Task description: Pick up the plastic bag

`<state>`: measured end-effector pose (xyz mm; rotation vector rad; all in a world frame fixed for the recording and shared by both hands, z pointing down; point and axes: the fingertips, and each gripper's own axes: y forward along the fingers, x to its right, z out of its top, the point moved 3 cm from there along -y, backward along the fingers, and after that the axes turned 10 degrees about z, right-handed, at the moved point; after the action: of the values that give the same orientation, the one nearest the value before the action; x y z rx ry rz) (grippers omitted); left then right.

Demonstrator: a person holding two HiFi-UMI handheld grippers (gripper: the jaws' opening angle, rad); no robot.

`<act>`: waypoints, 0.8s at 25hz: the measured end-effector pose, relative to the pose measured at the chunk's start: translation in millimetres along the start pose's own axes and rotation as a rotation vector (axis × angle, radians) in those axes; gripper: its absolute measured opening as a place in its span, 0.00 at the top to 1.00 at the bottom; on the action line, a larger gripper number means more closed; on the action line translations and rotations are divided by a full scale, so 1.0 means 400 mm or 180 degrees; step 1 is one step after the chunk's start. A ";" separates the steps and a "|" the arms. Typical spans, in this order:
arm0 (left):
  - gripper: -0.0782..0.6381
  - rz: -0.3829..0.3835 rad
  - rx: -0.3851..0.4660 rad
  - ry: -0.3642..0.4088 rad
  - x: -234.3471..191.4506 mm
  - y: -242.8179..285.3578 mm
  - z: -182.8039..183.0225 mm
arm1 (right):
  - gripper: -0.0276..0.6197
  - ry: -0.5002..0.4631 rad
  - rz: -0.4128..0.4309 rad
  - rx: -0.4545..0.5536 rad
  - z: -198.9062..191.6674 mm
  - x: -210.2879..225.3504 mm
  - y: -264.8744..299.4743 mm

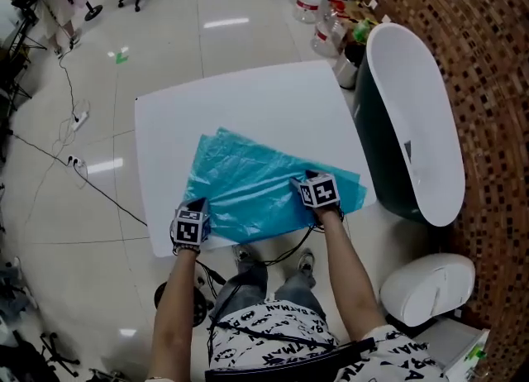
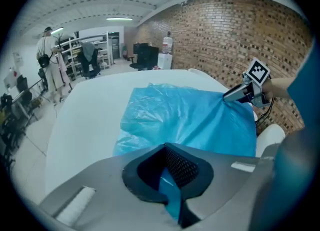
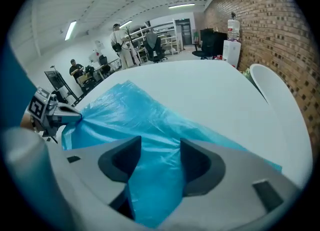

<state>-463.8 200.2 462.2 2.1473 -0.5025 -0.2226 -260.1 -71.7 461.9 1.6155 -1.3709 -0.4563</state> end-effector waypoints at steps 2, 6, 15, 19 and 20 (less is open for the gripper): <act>0.89 0.0123 0.0006 -0.0146 -0.030 -0.018 -0.027 | 0.55 -0.0091 0.0064 0.0016 0.067 -0.022 0.045; 0.89 0.0325 0.0002 -0.0440 -0.085 -0.052 -0.083 | 0.55 -0.0234 0.0209 0.0172 0.190 -0.084 0.145; 0.89 0.0590 0.0006 -0.0760 -0.133 -0.059 -0.112 | 0.55 -0.0605 0.0143 0.0730 0.309 -0.145 0.113; 0.89 0.0588 0.0000 -0.0798 -0.128 -0.046 -0.106 | 0.55 -0.0533 -0.0213 0.0376 0.131 -0.068 -0.007; 0.89 0.0600 -0.0001 -0.0799 -0.126 -0.044 -0.103 | 0.55 -0.0528 -0.0291 0.0212 0.077 -0.051 -0.023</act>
<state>-490.7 261.5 470.7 2.0666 -0.8444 -0.3884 -284.7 -66.4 433.7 1.7315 -1.4520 -0.6165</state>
